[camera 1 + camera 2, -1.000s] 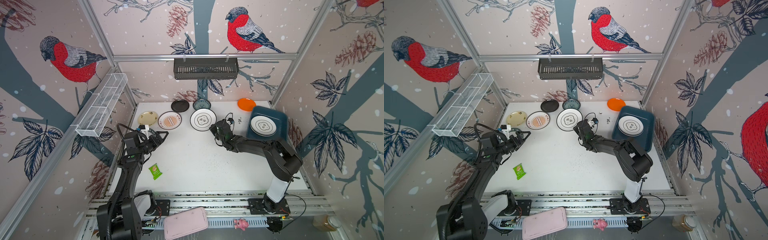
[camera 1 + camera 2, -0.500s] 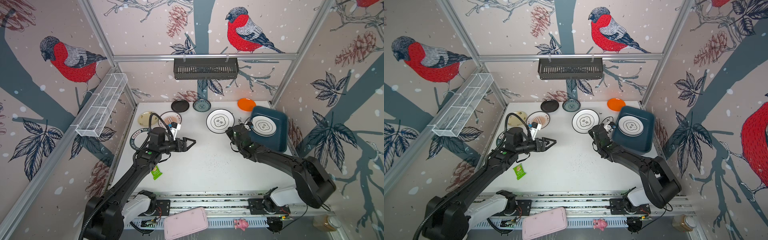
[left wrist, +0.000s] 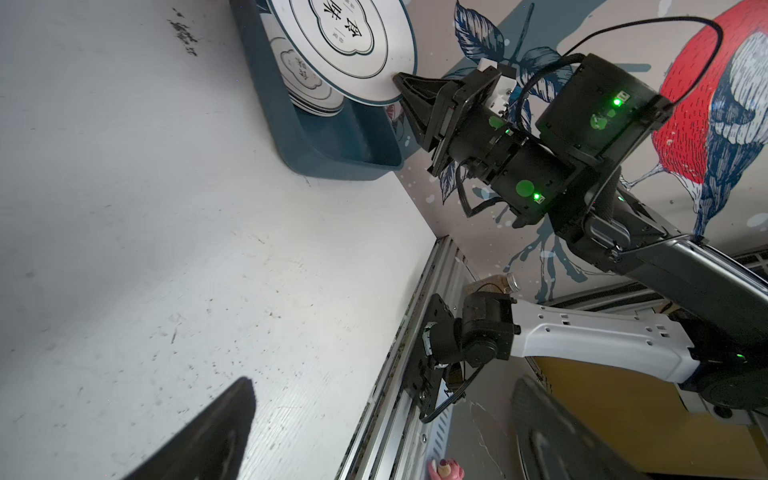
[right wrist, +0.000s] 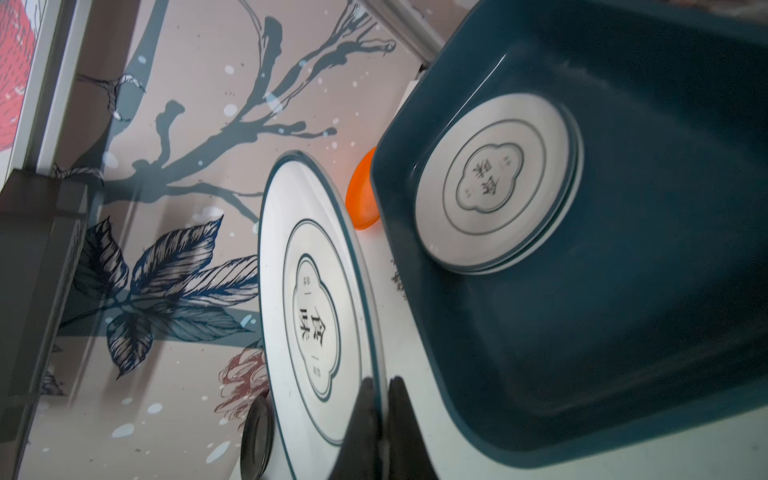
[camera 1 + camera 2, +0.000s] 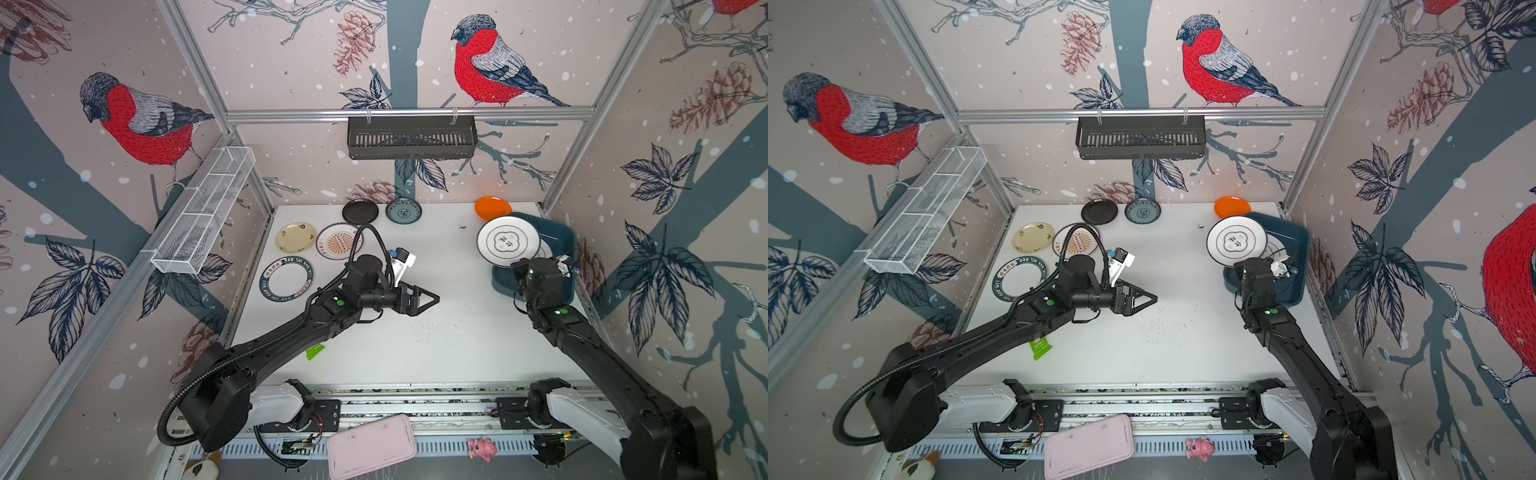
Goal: Place the plates into the plastic bin on the countertop
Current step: 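Carry the white plate into the teal bin while the left arm reaches forward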
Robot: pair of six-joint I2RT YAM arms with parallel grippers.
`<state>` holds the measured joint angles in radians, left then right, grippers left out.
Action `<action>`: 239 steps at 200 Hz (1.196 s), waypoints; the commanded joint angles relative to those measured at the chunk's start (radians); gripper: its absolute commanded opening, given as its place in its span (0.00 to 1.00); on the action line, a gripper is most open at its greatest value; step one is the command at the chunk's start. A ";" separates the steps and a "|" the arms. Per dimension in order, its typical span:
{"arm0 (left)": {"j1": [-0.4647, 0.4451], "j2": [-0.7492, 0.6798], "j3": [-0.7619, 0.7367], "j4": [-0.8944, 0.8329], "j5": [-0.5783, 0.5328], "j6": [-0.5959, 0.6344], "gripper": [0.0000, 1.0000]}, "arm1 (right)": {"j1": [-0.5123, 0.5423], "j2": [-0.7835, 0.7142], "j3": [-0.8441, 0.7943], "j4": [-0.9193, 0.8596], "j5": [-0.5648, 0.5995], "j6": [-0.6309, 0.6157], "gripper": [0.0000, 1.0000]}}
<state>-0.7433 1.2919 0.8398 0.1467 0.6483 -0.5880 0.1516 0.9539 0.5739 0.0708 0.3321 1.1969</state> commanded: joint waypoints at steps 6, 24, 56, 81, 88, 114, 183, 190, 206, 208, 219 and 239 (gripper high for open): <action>-0.050 0.061 0.064 0.060 -0.031 0.054 0.96 | -0.105 -0.035 -0.005 -0.026 -0.081 -0.056 0.01; -0.092 0.111 0.103 0.064 -0.042 0.068 0.96 | -0.187 -0.023 0.000 -0.018 -0.137 -0.078 0.01; -0.140 0.172 0.153 0.066 -0.059 0.102 0.96 | -0.298 0.063 0.026 0.026 -0.228 -0.113 0.01; -0.145 0.200 0.183 0.057 -0.074 0.116 0.96 | -0.346 0.164 0.060 0.066 -0.267 -0.131 0.01; -0.144 0.207 0.187 0.059 -0.074 0.119 0.96 | -0.359 0.193 0.072 0.072 -0.281 -0.137 0.01; -0.151 0.221 0.195 0.064 -0.074 0.156 0.96 | -0.418 0.272 0.095 0.102 -0.328 -0.132 0.01; -0.161 0.296 0.240 0.092 -0.063 0.207 0.96 | -0.447 0.506 0.170 0.219 -0.378 -0.154 0.01; -0.162 0.303 0.243 0.096 -0.060 0.207 0.96 | -0.449 0.526 0.177 0.230 -0.380 -0.154 0.01; -0.162 0.320 0.252 0.096 -0.059 0.211 0.96 | -0.455 0.571 0.192 0.253 -0.390 -0.149 0.01; -0.163 0.321 0.253 0.095 -0.058 0.213 0.96 | -0.455 0.576 0.193 0.256 -0.391 -0.149 0.01; -0.163 0.327 0.257 0.094 -0.064 0.218 0.96 | -0.457 0.604 0.207 0.266 -0.396 -0.151 0.01; -0.163 0.336 0.263 0.093 -0.073 0.230 0.96 | -0.456 0.646 0.228 0.276 -0.405 -0.157 0.01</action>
<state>-0.9031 1.6188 1.0889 0.1967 0.5739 -0.3885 -0.3038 1.5665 0.7773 0.2577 -0.0513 1.0481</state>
